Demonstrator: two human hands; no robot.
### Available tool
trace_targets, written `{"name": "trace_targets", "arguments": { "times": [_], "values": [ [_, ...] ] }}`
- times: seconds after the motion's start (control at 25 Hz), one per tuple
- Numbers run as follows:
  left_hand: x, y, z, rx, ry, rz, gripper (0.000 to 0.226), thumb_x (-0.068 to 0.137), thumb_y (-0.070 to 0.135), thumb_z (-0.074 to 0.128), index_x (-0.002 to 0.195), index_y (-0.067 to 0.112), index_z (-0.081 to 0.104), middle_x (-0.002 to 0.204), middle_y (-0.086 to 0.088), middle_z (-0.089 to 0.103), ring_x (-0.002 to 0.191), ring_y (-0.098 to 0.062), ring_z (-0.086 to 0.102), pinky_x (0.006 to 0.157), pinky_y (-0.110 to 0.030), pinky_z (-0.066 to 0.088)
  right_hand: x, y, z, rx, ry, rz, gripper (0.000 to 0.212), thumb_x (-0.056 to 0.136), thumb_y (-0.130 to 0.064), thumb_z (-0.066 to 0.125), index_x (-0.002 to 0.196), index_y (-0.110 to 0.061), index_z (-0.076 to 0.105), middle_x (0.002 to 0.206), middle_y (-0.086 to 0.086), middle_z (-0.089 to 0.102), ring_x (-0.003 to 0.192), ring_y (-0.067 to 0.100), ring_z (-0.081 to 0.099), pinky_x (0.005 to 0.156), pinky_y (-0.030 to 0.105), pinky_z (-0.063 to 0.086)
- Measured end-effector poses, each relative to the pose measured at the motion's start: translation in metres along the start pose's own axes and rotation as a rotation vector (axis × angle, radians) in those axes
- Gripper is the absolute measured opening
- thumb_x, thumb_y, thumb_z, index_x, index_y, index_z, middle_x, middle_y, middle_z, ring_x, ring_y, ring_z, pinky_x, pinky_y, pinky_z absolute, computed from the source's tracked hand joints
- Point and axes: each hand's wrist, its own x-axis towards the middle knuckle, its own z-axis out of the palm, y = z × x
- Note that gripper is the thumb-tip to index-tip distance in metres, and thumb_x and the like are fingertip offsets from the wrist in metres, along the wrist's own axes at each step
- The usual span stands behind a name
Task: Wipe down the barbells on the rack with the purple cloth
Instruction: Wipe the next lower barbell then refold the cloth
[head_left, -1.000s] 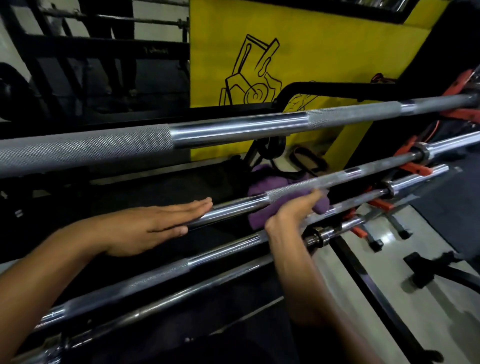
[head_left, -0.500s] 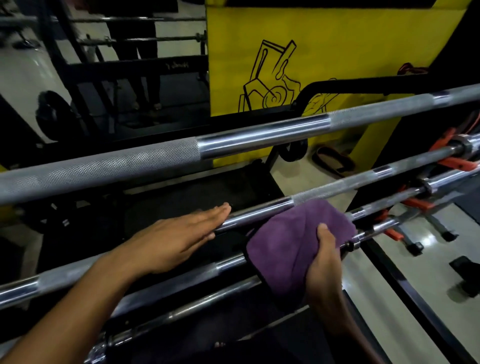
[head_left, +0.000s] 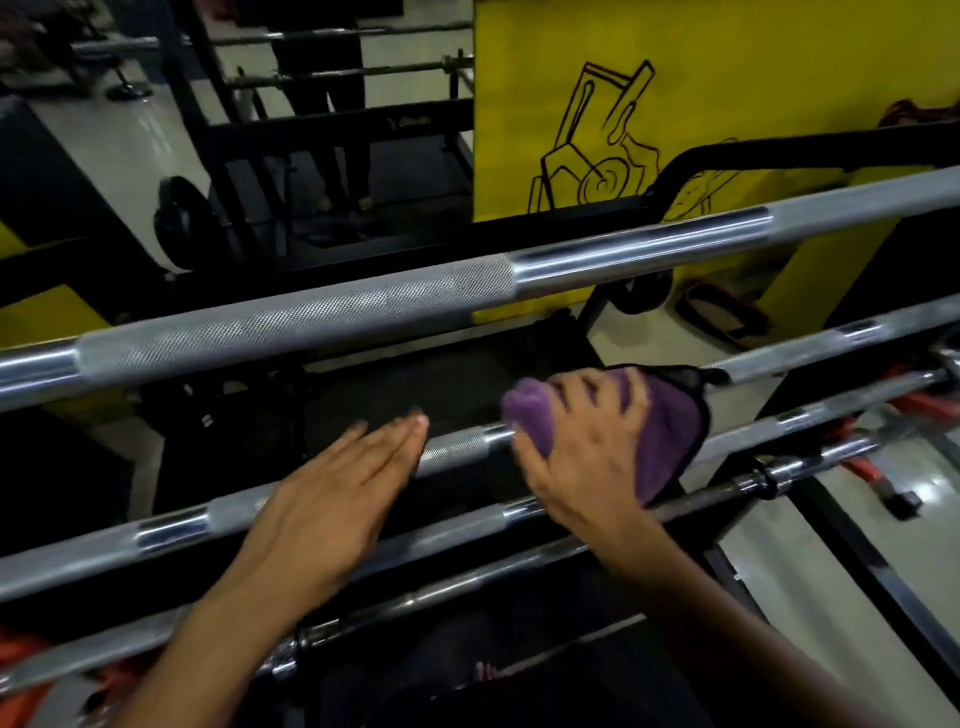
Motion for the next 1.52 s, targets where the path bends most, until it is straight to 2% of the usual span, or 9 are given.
{"name": "trace_targets", "arguments": {
  "times": [0.2, 0.48, 0.68, 0.88, 1.04, 1.16, 1.24, 1.32, 1.52],
  "values": [
    [0.000, -0.010, -0.004, -0.002, 0.051, 0.100, 0.065, 0.084, 0.014, 0.039, 0.148, 0.006, 0.044, 0.151, -0.008, 0.046, 0.132, -0.017, 0.052, 0.116, -0.027, 0.025, -0.010, -0.024, 0.015, 0.053, 0.073, -0.331, 0.056, 0.084, -0.053, 0.055, 0.125, -0.014, 0.060, 0.122, 0.007, 0.064, 0.116, 0.032, 0.056, 0.111, 0.060, 0.031],
    [0.001, -0.027, -0.001, -0.056, 0.066, 0.185, 0.055, 0.099, 0.026, 0.033, 0.153, 0.014, 0.032, 0.155, -0.003, 0.041, 0.134, -0.016, 0.051, 0.110, -0.041, 0.040, 0.007, 0.018, 0.003, 0.052, 0.248, 0.128, 0.042, 0.089, -0.043, 0.051, 0.105, -0.006, 0.062, 0.108, 0.012, 0.062, 0.109, 0.033, 0.052, 0.111, 0.062, 0.031],
    [0.002, -0.032, -0.001, -0.032, 0.064, 0.204, 0.062, 0.094, 0.021, 0.051, 0.154, 0.015, 0.035, 0.156, 0.000, 0.039, 0.134, -0.005, 0.040, 0.111, -0.031, 0.031, -0.018, -0.013, 0.020, 0.028, 0.149, -0.209, 0.055, 0.091, -0.049, 0.054, 0.125, -0.007, 0.062, 0.125, 0.008, 0.063, 0.124, 0.032, 0.053, 0.114, 0.062, 0.027],
    [-0.001, -0.037, 0.003, -0.112, 0.024, 0.245, 0.076, 0.088, 0.006, 0.055, 0.157, 0.018, 0.025, 0.161, 0.002, 0.029, 0.140, -0.012, 0.041, 0.116, -0.037, 0.029, -0.009, 0.021, 0.014, 0.159, 0.238, 0.278, 0.067, 0.104, -0.058, 0.024, 0.135, -0.006, 0.052, 0.141, 0.013, 0.050, 0.143, 0.027, 0.035, 0.122, 0.059, 0.013],
    [0.002, -0.037, -0.004, -0.138, 0.036, 0.257, 0.071, 0.083, 0.014, 0.031, 0.154, 0.014, 0.034, 0.156, -0.001, 0.038, 0.135, -0.010, 0.045, 0.114, -0.028, 0.029, -0.052, -0.037, 0.022, 0.439, 0.139, 0.117, 0.067, 0.103, -0.056, 0.030, 0.154, -0.013, 0.035, 0.163, -0.001, 0.029, 0.155, 0.023, 0.013, 0.125, 0.054, 0.006],
    [0.002, -0.038, -0.004, -0.185, -0.004, 0.285, 0.081, 0.082, -0.001, 0.038, 0.158, 0.021, 0.023, 0.164, 0.006, 0.021, 0.146, -0.009, 0.029, 0.120, -0.033, 0.022, -0.095, -0.060, 0.008, 1.086, 0.096, 0.477, 0.080, 0.091, -0.073, 0.045, 0.151, -0.022, 0.038, 0.155, -0.001, 0.042, 0.147, 0.019, 0.036, 0.117, 0.029, 0.035],
    [0.000, -0.044, -0.004, -0.199, -0.032, 0.332, 0.085, 0.086, -0.007, 0.044, 0.159, 0.028, 0.017, 0.166, 0.012, 0.011, 0.149, -0.003, 0.019, 0.122, -0.027, 0.019, -0.110, -0.066, -0.002, 1.444, 0.190, 0.961, 0.074, 0.081, -0.077, 0.057, 0.130, -0.023, 0.057, 0.117, 0.000, 0.070, 0.110, 0.020, 0.067, 0.084, 0.025, 0.057],
    [-0.004, -0.054, -0.006, -0.232, -0.037, 0.352, 0.074, 0.098, 0.005, 0.045, 0.159, 0.035, 0.016, 0.165, 0.021, 0.010, 0.148, 0.004, 0.018, 0.121, -0.022, 0.023, -0.106, -0.056, -0.011, 1.707, 0.268, 1.284, 0.047, 0.094, -0.060, 0.053, 0.113, -0.018, 0.064, 0.090, 0.002, 0.074, 0.079, 0.020, 0.071, 0.067, 0.031, 0.057],
    [-0.010, -0.062, -0.006, -0.359, 0.020, 0.303, 0.053, 0.101, 0.042, 0.039, 0.154, 0.039, 0.031, 0.159, 0.025, 0.028, 0.141, 0.003, 0.035, 0.112, -0.034, 0.043, -0.029, 0.003, -0.025, 1.889, 0.674, 1.406, 0.037, 0.101, -0.044, 0.043, 0.084, -0.019, 0.064, 0.070, 0.000, 0.070, 0.077, 0.023, 0.067, 0.066, 0.027, 0.051]
  ]
}}
